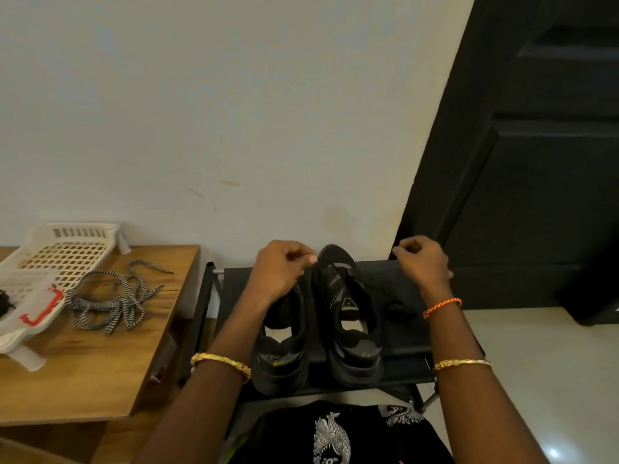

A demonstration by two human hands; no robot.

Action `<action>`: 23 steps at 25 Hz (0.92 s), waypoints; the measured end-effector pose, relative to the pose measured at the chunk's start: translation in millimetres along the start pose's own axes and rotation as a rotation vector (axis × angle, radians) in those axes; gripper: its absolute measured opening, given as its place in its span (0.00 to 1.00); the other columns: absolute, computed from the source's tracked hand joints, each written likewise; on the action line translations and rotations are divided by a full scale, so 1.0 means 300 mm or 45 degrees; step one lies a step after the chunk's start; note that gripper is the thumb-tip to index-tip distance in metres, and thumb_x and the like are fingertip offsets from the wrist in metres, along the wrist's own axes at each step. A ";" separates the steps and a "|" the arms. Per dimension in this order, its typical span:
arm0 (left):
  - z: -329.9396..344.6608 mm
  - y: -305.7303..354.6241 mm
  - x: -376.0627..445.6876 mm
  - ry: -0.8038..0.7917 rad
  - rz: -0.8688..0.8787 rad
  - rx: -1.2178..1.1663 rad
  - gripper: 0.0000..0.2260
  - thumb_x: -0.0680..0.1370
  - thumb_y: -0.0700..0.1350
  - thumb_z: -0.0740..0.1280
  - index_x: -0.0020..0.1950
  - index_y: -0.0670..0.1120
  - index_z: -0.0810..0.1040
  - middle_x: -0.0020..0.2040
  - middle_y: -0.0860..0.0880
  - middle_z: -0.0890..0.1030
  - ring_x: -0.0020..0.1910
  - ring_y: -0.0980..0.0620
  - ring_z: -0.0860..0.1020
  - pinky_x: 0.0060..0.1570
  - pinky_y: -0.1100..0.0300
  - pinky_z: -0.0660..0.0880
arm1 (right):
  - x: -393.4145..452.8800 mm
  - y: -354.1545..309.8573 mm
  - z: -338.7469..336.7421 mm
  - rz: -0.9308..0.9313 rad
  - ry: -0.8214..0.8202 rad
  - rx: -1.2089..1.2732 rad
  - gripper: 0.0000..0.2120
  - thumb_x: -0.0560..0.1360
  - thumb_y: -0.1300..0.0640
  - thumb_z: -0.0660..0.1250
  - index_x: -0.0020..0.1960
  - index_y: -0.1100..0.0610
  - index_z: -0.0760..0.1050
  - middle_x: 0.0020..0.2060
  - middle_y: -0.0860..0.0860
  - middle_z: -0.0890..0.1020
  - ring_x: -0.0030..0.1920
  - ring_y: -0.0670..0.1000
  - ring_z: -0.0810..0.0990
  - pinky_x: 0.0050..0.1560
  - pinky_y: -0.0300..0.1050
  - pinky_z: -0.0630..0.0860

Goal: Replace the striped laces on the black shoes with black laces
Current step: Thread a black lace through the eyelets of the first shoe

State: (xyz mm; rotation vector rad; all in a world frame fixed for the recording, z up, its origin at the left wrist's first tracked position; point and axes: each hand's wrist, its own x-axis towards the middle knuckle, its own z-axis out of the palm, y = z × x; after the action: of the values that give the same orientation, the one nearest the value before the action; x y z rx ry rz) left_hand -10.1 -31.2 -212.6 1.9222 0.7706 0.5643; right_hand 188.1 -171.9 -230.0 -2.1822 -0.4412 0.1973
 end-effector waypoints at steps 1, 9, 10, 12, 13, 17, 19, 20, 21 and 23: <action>0.044 0.021 0.036 -0.069 0.041 0.031 0.02 0.75 0.44 0.71 0.46 0.49 0.83 0.37 0.56 0.82 0.34 0.63 0.78 0.35 0.70 0.72 | 0.001 -0.029 0.017 -0.136 -0.140 0.186 0.04 0.75 0.55 0.68 0.49 0.52 0.80 0.50 0.49 0.81 0.56 0.51 0.77 0.58 0.48 0.73; 0.253 -0.033 0.263 -0.114 -0.145 -0.245 0.14 0.70 0.35 0.74 0.53 0.40 0.75 0.41 0.41 0.83 0.37 0.52 0.83 0.37 0.65 0.80 | 0.089 0.020 0.148 -0.271 -0.631 0.535 0.06 0.74 0.64 0.69 0.49 0.60 0.82 0.43 0.54 0.84 0.44 0.48 0.82 0.48 0.39 0.79; 0.264 -0.055 0.278 -0.124 -0.172 -0.267 0.15 0.70 0.35 0.74 0.54 0.40 0.75 0.42 0.41 0.83 0.37 0.52 0.83 0.37 0.66 0.80 | 0.102 0.043 0.163 -0.253 -0.654 0.547 0.06 0.73 0.65 0.69 0.49 0.60 0.82 0.44 0.55 0.84 0.46 0.50 0.83 0.51 0.41 0.79; 0.281 -0.088 0.303 -0.149 -0.202 -0.326 0.13 0.71 0.35 0.74 0.53 0.40 0.75 0.43 0.41 0.83 0.37 0.52 0.83 0.38 0.66 0.79 | 0.122 0.075 0.192 -0.258 -0.656 0.604 0.06 0.71 0.66 0.70 0.47 0.59 0.82 0.43 0.56 0.84 0.47 0.50 0.83 0.51 0.41 0.79; 0.286 -0.100 0.315 -0.163 -0.210 -0.350 0.12 0.71 0.35 0.74 0.51 0.40 0.76 0.42 0.41 0.82 0.37 0.53 0.83 0.38 0.66 0.79 | 0.131 0.085 0.203 -0.259 -0.643 0.641 0.06 0.71 0.66 0.70 0.45 0.58 0.82 0.41 0.55 0.84 0.45 0.49 0.83 0.49 0.40 0.79; 0.286 -0.153 0.352 -0.150 -0.159 0.006 0.05 0.73 0.42 0.73 0.47 0.47 0.80 0.42 0.49 0.82 0.43 0.55 0.79 0.40 0.72 0.74 | 0.195 0.130 0.237 -0.229 -0.436 0.470 0.06 0.73 0.65 0.70 0.42 0.55 0.80 0.34 0.51 0.82 0.38 0.48 0.82 0.46 0.41 0.80; 0.307 -0.184 0.346 -0.163 -0.169 0.313 0.03 0.74 0.46 0.71 0.46 0.52 0.81 0.51 0.49 0.81 0.57 0.51 0.74 0.57 0.62 0.72 | 0.207 0.166 0.249 -0.222 -0.387 0.235 0.07 0.75 0.63 0.68 0.41 0.54 0.79 0.34 0.50 0.80 0.38 0.48 0.80 0.44 0.44 0.80; 0.321 -0.199 0.338 -0.196 -0.193 0.403 0.02 0.74 0.47 0.71 0.46 0.54 0.82 0.55 0.48 0.80 0.62 0.48 0.72 0.64 0.55 0.68 | 0.199 0.183 0.258 -0.214 -0.412 0.181 0.07 0.76 0.63 0.67 0.41 0.53 0.78 0.35 0.49 0.80 0.38 0.48 0.79 0.43 0.44 0.81; 0.333 -0.210 0.332 -0.233 -0.223 0.409 0.03 0.74 0.48 0.71 0.47 0.54 0.83 0.57 0.48 0.80 0.63 0.47 0.71 0.66 0.52 0.66 | 0.188 0.197 0.269 -0.219 -0.443 0.138 0.08 0.76 0.63 0.66 0.40 0.53 0.77 0.35 0.49 0.80 0.38 0.47 0.79 0.41 0.44 0.81; 0.345 -0.221 0.330 -0.263 -0.276 0.246 0.05 0.74 0.45 0.71 0.49 0.50 0.84 0.54 0.48 0.82 0.59 0.48 0.76 0.63 0.50 0.72 | 0.172 0.212 0.282 -0.275 -0.448 0.044 0.09 0.76 0.63 0.65 0.40 0.51 0.76 0.35 0.47 0.80 0.37 0.44 0.78 0.36 0.37 0.75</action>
State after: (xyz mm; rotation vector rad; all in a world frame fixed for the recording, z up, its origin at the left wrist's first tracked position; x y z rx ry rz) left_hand 109.0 0.0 -311.2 2.0015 0.9104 0.1598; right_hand 226.3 -124.7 -331.0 -2.0506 -0.8587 0.4691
